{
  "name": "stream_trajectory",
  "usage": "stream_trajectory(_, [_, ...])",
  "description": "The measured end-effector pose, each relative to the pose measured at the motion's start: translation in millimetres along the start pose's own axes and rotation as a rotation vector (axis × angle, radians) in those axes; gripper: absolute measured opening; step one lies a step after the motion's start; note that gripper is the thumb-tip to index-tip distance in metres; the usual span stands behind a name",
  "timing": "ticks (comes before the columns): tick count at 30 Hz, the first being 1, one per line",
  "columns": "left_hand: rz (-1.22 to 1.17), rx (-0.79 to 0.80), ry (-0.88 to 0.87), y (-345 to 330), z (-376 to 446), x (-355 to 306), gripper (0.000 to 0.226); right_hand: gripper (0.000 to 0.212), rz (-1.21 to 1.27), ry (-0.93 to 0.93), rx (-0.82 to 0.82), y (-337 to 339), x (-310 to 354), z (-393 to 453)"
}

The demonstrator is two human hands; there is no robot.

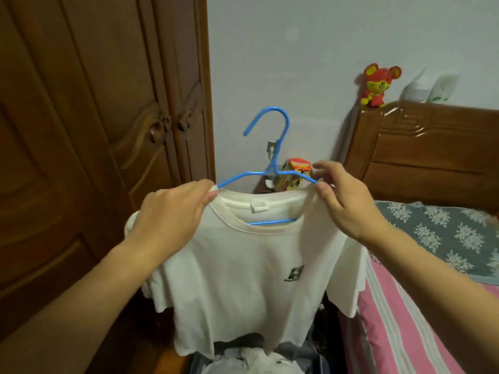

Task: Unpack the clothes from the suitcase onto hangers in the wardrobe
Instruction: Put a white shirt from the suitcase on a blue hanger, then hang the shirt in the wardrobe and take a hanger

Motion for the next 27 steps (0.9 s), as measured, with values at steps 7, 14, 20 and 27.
stream_trajectory(7, [0.023,0.196,0.097,56.8,-57.7,12.5,0.035,0.035,0.077,0.082,0.219,-4.7,3.3,-25.4])
stream_trajectory(14, [0.131,0.199,0.446,94.9,-152.6,-16.4,0.034,0.030,0.236,0.460,-0.140,13.8,69.7,-71.4])
stream_trajectory(20, [0.240,0.059,0.585,158.3,-230.6,-39.1,0.024,0.040,0.056,0.871,0.153,-25.1,152.3,-87.9])
stream_trajectory(27, [0.083,-0.064,0.624,219.3,-281.8,-59.1,0.018,0.043,0.015,0.865,0.560,-41.6,248.6,-18.5])
Point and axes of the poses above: each hand's wrist, its own z-axis towards the middle knuckle, its own y-axis out of the back of the hand, x = y × z, the point moved 8 cm from there along z, towards the middle knuckle, and after that the axes turned 14 degrees about x, right-handed, at the moved point
